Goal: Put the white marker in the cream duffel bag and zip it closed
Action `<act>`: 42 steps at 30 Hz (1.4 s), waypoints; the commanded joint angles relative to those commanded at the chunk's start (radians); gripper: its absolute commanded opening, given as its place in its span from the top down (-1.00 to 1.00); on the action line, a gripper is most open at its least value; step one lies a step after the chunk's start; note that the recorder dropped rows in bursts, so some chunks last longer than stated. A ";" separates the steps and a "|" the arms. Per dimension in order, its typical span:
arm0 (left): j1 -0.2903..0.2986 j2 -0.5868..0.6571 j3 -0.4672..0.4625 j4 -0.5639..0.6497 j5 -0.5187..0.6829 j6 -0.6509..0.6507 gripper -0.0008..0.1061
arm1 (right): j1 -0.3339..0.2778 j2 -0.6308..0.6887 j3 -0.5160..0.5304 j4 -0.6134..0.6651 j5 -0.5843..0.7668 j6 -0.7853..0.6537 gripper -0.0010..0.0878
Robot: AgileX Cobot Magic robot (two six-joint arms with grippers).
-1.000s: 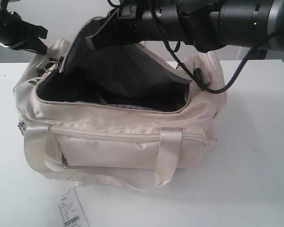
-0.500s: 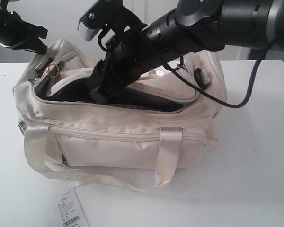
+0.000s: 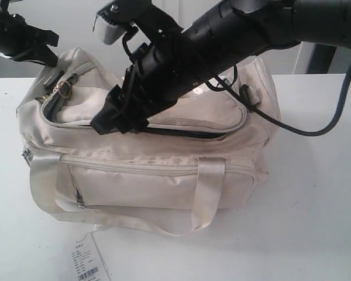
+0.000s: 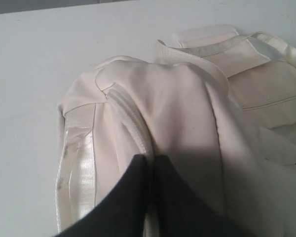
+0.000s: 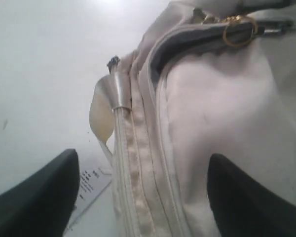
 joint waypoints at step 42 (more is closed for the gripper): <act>0.029 0.072 0.000 -0.199 0.067 0.067 0.97 | 0.200 0.323 -0.156 0.065 -0.575 -0.295 -0.42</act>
